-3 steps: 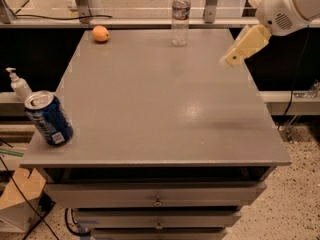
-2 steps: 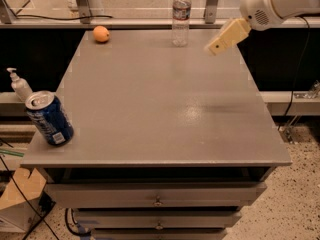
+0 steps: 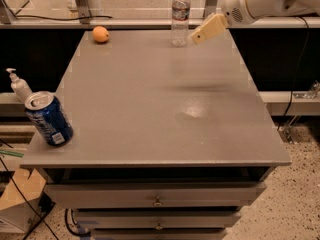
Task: Move water bottle near pepsi can
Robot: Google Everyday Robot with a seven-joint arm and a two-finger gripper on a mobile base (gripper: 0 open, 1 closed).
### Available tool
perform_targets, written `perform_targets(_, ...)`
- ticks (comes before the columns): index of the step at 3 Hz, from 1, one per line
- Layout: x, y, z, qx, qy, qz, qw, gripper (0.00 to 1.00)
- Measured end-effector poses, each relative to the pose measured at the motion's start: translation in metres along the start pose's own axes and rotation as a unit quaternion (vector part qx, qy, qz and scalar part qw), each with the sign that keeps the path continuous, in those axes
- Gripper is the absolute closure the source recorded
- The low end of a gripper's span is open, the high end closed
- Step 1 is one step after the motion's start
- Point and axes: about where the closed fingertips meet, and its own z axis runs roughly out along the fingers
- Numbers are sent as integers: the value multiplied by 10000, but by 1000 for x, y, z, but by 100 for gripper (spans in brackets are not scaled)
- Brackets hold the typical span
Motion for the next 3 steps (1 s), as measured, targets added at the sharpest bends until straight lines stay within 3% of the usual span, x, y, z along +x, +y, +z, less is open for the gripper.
perform_targets(2,-3,-1,21,-181,16,122,9998,0)
perform_targets(3,-8,-7,35,-64,-295,289,9991,0)
